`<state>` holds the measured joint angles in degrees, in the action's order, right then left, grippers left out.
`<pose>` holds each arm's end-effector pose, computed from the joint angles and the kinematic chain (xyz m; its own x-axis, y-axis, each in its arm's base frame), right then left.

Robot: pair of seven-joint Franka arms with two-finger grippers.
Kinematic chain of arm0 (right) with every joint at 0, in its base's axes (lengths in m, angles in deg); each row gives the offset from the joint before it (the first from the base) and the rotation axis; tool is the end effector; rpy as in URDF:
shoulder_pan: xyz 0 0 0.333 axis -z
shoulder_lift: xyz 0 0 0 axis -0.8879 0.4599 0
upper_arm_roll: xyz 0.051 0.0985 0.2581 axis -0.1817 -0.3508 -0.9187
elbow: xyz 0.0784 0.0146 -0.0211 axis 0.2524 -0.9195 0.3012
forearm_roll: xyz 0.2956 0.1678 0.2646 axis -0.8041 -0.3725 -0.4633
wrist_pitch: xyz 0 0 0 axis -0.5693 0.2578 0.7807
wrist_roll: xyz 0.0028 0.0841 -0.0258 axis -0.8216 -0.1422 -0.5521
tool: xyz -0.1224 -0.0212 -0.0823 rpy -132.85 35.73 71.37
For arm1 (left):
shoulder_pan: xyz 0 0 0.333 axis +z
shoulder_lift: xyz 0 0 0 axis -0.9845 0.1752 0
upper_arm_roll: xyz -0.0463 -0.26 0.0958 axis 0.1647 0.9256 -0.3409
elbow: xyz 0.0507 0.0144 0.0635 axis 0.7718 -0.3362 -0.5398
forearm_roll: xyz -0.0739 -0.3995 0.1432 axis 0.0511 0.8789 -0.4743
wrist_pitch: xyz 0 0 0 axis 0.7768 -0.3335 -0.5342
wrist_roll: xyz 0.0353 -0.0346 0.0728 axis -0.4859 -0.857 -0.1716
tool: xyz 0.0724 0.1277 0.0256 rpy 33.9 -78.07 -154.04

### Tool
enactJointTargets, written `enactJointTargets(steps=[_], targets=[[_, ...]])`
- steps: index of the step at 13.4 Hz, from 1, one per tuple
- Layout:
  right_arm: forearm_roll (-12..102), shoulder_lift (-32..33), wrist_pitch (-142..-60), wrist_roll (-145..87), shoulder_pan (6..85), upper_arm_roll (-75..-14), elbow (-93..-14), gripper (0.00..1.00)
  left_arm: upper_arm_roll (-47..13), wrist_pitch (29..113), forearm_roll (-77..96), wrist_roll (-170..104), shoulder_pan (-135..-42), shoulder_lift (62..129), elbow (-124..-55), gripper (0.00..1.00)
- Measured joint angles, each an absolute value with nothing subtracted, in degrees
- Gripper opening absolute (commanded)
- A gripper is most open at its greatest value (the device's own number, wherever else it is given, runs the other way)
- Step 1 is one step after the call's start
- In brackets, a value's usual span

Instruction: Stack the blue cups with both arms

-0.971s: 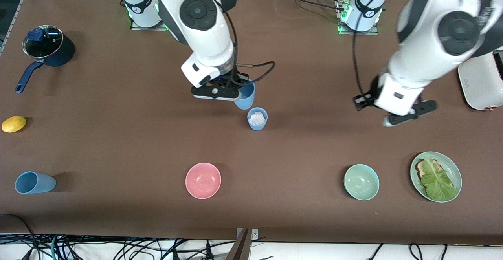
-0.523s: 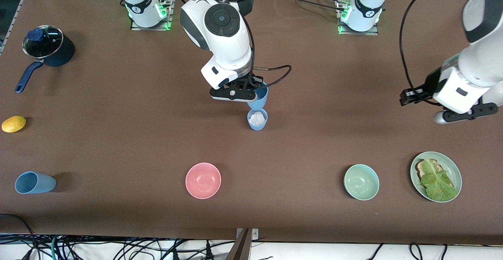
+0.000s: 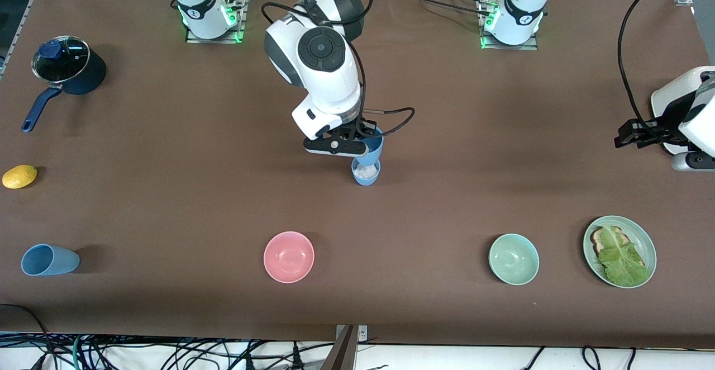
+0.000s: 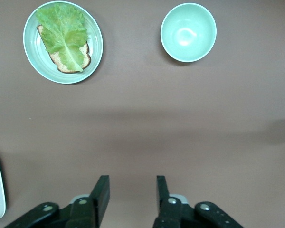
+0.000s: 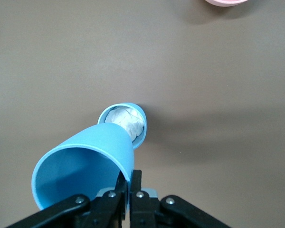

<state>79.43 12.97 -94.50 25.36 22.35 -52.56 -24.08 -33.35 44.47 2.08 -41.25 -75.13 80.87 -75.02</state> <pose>0.5549 0.5159 0.3323 0.9917 -0.1275 -0.0162 -0.1284 -0.9882 -0.0834 0.6344 0.0311 0.4724 0.9945 0.0242 -0.1019 0.0281 -0.9989 0.0368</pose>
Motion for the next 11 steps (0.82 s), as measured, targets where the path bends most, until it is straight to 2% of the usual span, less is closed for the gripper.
enactJointTargets(steps=[11], targets=[[80.63, 14.65, -96.32, 25.33, 22.57, -52.35, -25.14, 0.00, -33.18, 44.44, 2.08, -41.25, -75.21, 80.94, -75.03, 1.00]])
